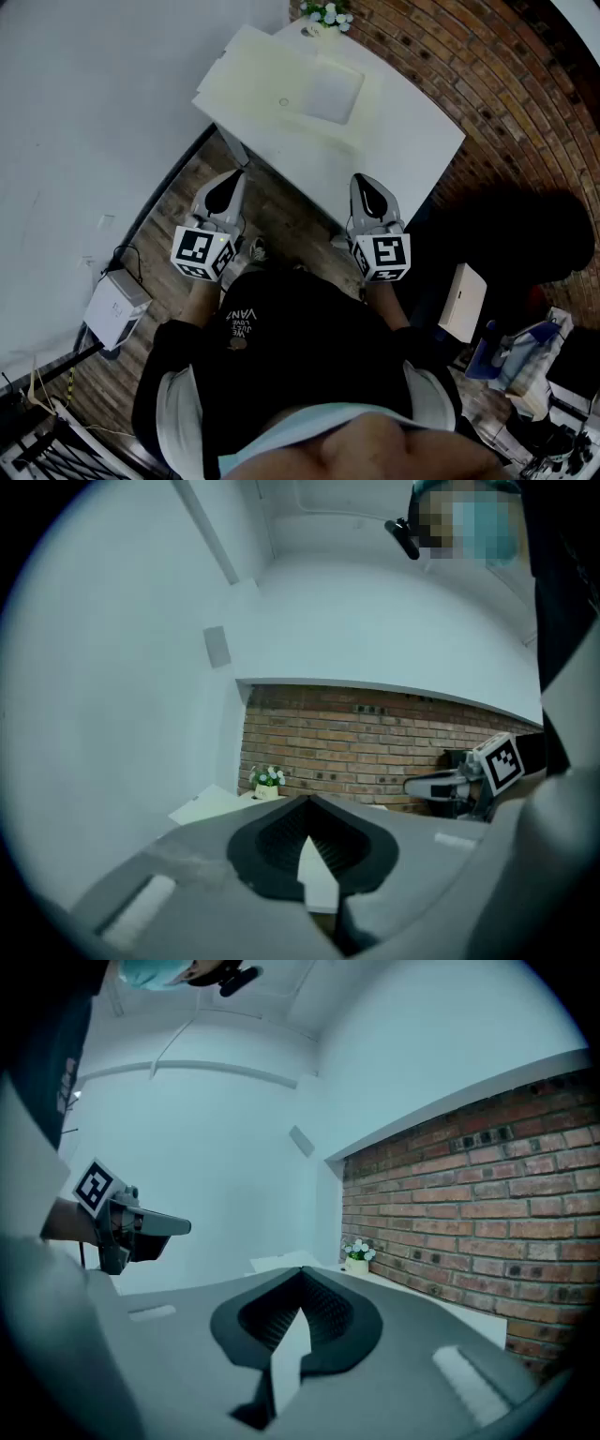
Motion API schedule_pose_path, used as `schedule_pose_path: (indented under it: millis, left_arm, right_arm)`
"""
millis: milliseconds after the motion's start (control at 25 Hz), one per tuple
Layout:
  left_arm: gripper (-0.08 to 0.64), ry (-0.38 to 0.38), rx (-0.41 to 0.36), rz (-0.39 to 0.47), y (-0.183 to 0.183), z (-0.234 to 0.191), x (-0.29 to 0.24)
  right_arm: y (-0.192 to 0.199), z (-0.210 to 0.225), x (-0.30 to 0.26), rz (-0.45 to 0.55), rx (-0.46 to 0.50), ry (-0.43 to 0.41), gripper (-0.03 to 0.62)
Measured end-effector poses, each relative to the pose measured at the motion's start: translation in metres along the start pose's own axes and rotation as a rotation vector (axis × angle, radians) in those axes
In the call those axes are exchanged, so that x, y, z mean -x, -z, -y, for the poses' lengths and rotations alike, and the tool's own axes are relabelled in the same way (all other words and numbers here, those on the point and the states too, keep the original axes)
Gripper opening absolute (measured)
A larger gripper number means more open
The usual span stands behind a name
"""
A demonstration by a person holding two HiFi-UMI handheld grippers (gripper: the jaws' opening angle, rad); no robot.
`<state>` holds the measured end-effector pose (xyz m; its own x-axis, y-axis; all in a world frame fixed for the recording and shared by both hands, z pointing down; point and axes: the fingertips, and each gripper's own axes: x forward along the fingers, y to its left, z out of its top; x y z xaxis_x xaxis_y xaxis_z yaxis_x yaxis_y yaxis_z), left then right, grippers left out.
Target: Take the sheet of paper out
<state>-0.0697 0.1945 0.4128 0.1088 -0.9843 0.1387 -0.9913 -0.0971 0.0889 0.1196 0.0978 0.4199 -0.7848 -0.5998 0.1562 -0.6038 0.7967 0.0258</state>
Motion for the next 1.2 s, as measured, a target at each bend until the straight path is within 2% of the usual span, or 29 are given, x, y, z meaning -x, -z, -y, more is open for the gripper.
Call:
schedule_pose_path:
  millis: [360, 640, 960, 1200]
  left_arm:
    - [0.0, -0.025, 0.019, -0.003, 0.008, 0.011, 0.003]
    - [0.0, -0.047, 0.04, 0.005, 0.012, 0.018, 0.006]
    - [0.0, -0.004, 0.057, 0.004, 0.015, -0.001, -0.012]
    - [0.0, 0.061, 0.039, -0.007, 0.004, -0.031, -0.032]
  right_arm:
    - [0.006, 0.003, 0.009, -0.009, -0.006, -0.024, -0.002]
    - [0.002, 0.006, 0.012, 0.035, -0.088, -0.074, 0.0]
    - [0.004, 0.009, -0.006, 0.021, -0.11, -0.029, 0.0]
    - [-0.006, 0.008, -0.033, 0.023, -0.122, 0.048, 0.0]
